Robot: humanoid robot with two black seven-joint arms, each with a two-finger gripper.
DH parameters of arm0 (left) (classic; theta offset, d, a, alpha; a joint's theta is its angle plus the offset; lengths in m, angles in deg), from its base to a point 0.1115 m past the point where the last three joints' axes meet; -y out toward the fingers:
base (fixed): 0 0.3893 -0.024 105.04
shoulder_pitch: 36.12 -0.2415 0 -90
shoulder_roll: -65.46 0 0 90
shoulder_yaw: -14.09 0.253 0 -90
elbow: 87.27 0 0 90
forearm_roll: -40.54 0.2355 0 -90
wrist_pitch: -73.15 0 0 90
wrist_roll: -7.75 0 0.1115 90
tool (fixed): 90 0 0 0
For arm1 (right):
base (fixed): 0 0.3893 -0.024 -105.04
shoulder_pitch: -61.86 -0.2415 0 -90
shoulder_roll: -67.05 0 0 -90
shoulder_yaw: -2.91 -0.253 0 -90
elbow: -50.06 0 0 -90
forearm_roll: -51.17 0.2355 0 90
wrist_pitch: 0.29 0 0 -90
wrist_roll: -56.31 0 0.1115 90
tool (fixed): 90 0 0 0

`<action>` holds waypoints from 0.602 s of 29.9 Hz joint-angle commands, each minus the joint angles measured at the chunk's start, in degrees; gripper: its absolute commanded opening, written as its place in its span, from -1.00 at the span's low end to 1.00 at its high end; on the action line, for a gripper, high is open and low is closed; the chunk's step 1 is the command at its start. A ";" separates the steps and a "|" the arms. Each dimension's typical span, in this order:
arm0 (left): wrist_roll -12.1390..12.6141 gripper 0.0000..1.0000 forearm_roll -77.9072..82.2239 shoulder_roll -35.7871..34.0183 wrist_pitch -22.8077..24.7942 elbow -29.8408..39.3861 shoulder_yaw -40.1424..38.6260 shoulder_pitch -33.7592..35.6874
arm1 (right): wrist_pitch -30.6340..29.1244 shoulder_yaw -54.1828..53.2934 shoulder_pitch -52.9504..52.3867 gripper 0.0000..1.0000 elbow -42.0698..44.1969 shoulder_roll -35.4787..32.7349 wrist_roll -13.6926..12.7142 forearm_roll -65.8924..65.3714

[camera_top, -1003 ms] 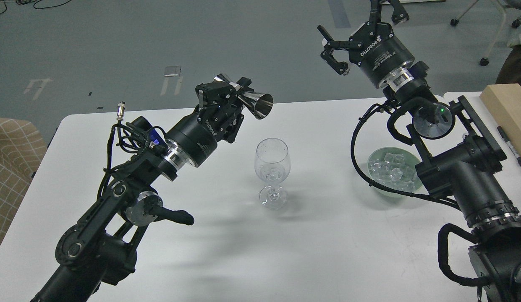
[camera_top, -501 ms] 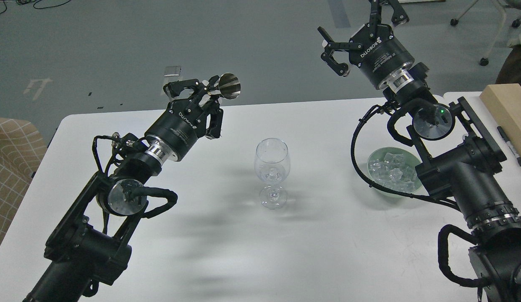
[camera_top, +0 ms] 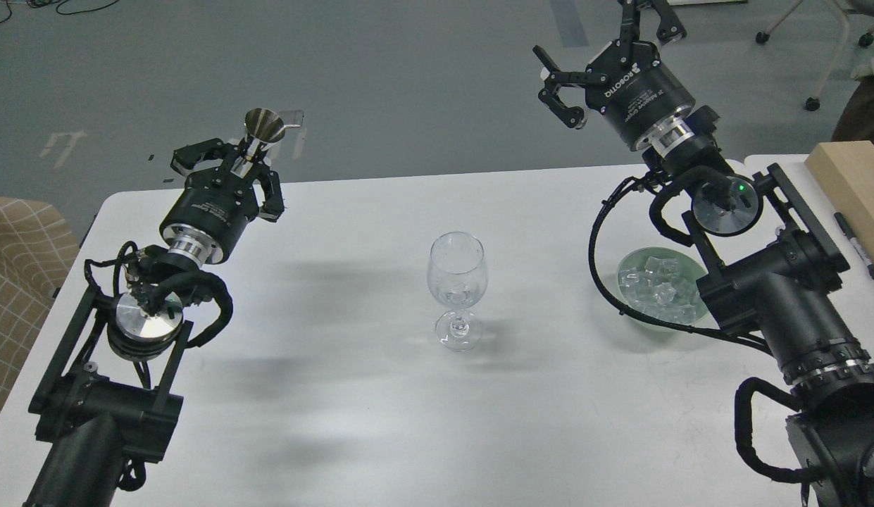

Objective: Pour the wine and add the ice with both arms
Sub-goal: 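Turn the jigger upright and carry it back toward its spot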

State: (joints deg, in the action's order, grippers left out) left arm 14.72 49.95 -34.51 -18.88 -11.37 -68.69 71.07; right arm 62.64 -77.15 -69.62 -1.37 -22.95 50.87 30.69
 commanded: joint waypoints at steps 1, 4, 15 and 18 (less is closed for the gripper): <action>0.14 -0.78 -5.69 0.13 0.01 -3.55 -3.60 -1.18 | 0.00 -0.01 0.00 1.00 0.01 0.00 -0.01 0.00; 0.15 -0.77 -8.43 0.13 0.54 -5.76 -4.84 -2.06 | 0.00 -0.01 0.00 1.00 0.01 0.00 -0.01 -0.09; -0.03 -0.73 -14.76 0.21 0.98 -12.18 -6.08 -2.51 | 0.00 -0.01 0.09 1.00 0.01 0.00 -0.01 0.00; 0.06 -0.70 -17.84 0.21 2.03 -13.76 -6.08 -2.51 | 0.00 -0.01 0.09 1.00 0.01 0.00 -0.01 0.00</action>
State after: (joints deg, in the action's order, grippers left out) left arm 14.70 34.54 -34.35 -17.77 -23.85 -74.77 68.56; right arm 62.64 -77.15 -69.50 -1.33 -22.95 50.87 30.70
